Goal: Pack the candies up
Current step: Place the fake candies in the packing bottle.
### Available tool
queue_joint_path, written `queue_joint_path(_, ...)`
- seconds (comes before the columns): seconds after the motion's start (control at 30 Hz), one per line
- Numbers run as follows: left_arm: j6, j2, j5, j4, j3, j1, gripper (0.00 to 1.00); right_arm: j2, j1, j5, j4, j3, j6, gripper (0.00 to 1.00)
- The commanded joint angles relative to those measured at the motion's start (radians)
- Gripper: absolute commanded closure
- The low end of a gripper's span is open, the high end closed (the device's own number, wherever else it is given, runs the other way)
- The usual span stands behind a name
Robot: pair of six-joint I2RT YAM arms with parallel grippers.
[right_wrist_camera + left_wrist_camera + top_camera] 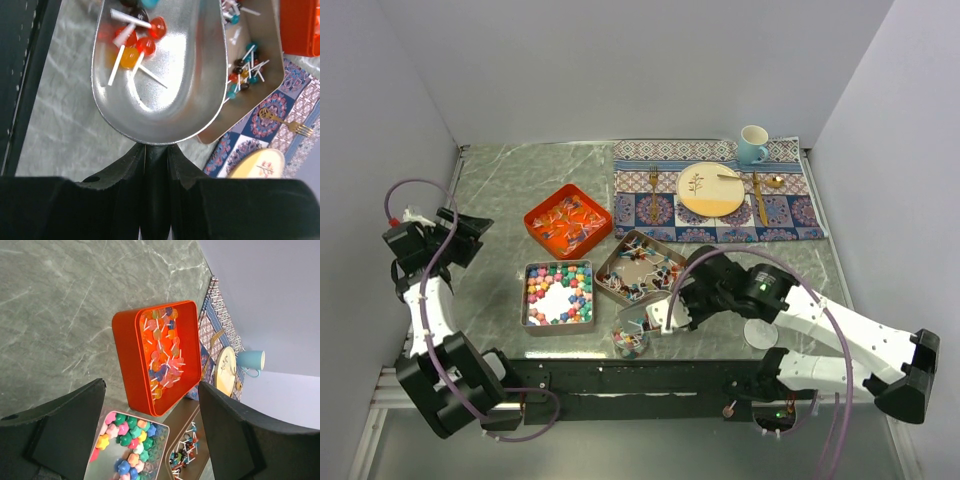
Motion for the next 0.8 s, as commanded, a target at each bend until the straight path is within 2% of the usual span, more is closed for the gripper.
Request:
queue_joint_path(0.0,-0.026,-0.050,0.027,0.042,-0.036,0.003,0.19,-0.008,0.083,0.181,-0.005,0.009,-0.018,1.00)
queue_joint_path(0.17,-0.059,-0.076,0.041,0.065,-0.062,0.003,0.19,0.065,0.127,0.259,-0.060,0.076,0.023,1.00)
queue_joint_path(0.33,-0.082,-0.090,0.050,0.082,-0.081,0.003,0.19,0.076,0.184,0.395,-0.076,0.078,-0.001,1.00)
queue_joint_path(0.77,-0.138,-0.128,0.058,0.125,-0.125,0.003,0.18,0.110,0.285,0.537,-0.208,0.192,-0.052,1.00)
